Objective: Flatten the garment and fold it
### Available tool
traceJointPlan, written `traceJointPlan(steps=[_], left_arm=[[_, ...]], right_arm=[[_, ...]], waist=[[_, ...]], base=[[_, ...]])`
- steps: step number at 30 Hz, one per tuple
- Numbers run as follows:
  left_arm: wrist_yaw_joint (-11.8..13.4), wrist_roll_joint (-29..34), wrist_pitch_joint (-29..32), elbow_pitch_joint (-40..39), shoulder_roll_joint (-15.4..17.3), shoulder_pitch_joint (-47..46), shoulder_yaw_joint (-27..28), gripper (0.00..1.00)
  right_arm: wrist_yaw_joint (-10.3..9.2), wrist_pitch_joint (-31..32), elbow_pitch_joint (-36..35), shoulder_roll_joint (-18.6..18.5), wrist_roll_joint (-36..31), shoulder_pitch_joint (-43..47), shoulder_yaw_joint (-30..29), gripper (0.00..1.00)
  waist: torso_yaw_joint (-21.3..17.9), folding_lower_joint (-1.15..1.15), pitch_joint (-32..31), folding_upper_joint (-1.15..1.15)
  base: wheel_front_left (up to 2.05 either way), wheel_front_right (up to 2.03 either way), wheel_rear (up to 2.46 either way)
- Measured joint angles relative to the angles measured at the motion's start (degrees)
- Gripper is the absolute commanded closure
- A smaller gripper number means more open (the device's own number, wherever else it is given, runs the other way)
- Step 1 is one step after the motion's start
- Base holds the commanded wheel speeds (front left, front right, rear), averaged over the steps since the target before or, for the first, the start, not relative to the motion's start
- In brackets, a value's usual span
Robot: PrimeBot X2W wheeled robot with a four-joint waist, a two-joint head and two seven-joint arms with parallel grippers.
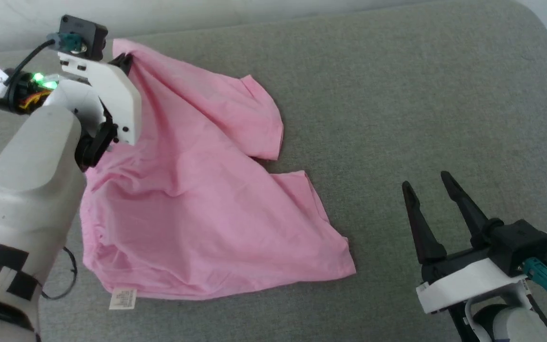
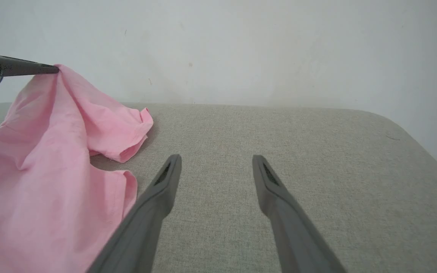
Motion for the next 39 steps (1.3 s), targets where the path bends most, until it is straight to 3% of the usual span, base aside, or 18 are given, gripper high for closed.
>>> traceJointPlan(steps=[6, 7, 8, 12, 15, 21, 28, 35, 39], left_arm=[[-0.65, -1.72, -4.04, 6.59, -3.27, 0.66, 0.83, 1.0], [-0.89, -2.47, -4.66, 7.47, -3.8, 1.25, 1.3, 0.79], [-0.92, -3.52, -5.73, 8.13, -4.31, 2.01, 1.92, 0.0], [-0.77, -5.1, -12.22, 9.04, -5.48, 5.6, 3.67, 0.0], [0.81, -5.91, -17.72, 7.79, -5.48, 8.77, 5.33, 0.0], [4.86, -8.23, -20.45, 0.08, -3.25, 18.85, 7.93, 0.0], [10.59, -12.44, -10.8, -18.51, 4.56, 34.11, 9.26, 0.0], [18.72, -16.35, 1.41, -40.55, 14.28, 46.8, 10.47, 0.0], [21.98, -17.98, 5.92, -49.44, 17.06, 51.28, 10.15, 0.0]], right_arm=[[0.0, -0.62, 1.08, 0.09, 0.22, -0.15, 0.2, 0.0], [0.0, -0.66, 1.26, 0.12, 0.22, -0.16, 0.27, 0.0], [0.0, -0.69, 1.44, 0.15, 0.22, -0.15, 0.33, 0.0], [0.0, -0.99, 1.8, -0.02, 0.15, -0.06, 0.88, 0.0], [0.0, -0.76, 1.82, -0.64, -0.3, 0.25, 1.55, 0.0], [0.0, 0.53, 0.89, -1.25, -0.37, 2.87, 1.12, 0.0], [0.0, 1.38, -1.05, -0.89, -0.78, 6.31, -0.05, 0.0], [0.0, 2.01, -1.63, -0.44, -0.78, 6.66, 0.01, 0.0], [0.0, 2.1, -1.57, -0.41, -0.78, 6.67, 0.1, 0.0]], waist=[[-1.39, 0.01, 1.01, 0.0], [-1.4, 0.0, 0.85, 0.0], [-1.4, 0.0, 0.62, 0.0], [-0.95, -0.01, -0.91, 0.0], [-0.31, -0.01, -2.69, 0.0], [1.08, -0.02, -6.85, 0.0], [3.6, -0.03, -10.25, 0.0], [5.01, -0.02, -11.27, 0.0], [4.58, -0.01, -11.08, 0.0]], base=[[0.0, 0.0, 0.0], [0.0, 0.0, 0.0], [0.0, 0.0, 0.0], [0.0, 0.0, 0.0], [0.0, 0.0, 0.0], [0.0, 0.0, 0.0], [0.0, 0.0, 0.0], [0.0, 0.0, 0.0], [0.0, 0.0, 0.0]])
